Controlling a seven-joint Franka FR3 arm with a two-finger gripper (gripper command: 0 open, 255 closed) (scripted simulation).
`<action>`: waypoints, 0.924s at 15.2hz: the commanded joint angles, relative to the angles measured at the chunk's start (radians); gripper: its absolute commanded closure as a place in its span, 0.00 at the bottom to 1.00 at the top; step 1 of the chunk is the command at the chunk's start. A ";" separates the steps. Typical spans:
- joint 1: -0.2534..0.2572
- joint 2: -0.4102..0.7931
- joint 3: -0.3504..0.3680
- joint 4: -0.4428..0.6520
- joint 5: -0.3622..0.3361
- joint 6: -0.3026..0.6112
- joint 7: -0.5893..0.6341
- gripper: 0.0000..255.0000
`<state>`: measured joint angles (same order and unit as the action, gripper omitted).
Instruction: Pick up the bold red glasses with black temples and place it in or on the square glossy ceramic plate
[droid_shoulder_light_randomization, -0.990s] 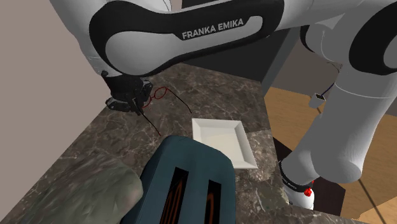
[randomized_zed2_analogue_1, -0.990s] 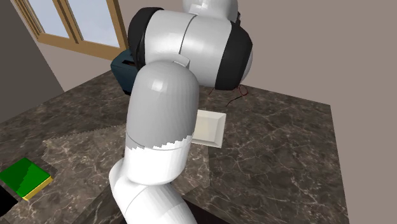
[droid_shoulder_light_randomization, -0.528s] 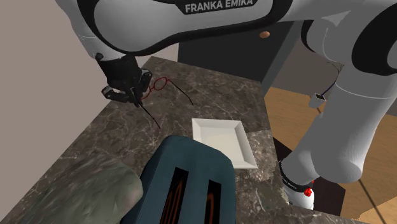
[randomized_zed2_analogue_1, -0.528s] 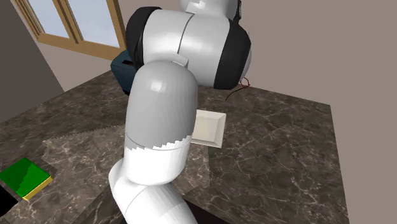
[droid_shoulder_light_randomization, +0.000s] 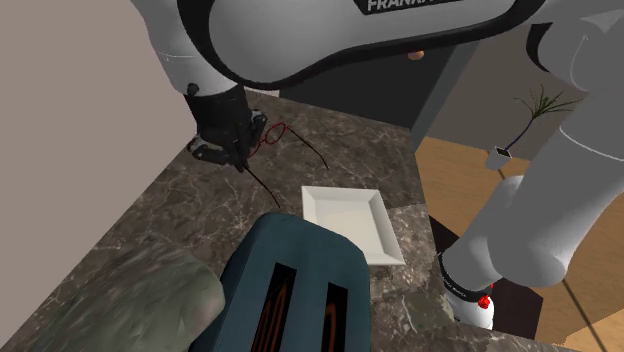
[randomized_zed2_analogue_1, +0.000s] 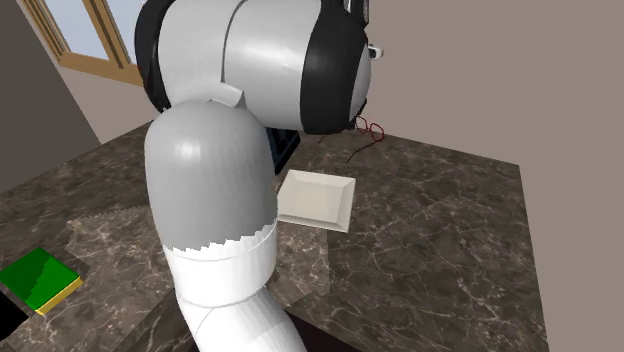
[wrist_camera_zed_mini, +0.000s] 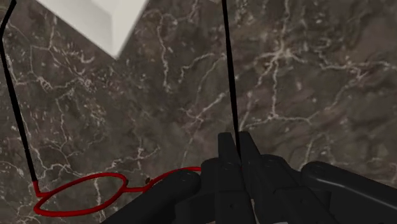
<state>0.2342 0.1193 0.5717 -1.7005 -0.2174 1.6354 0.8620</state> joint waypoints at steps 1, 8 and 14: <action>-0.015 -0.094 0.002 -0.102 0.049 0.026 -0.016 1.00; 0.004 -0.409 -0.028 -0.401 0.205 0.062 -0.083 1.00; 0.033 -0.508 -0.038 -0.538 0.251 0.108 -0.094 1.00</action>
<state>0.2657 -0.3864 0.5332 -2.2237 0.0318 1.7313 0.7666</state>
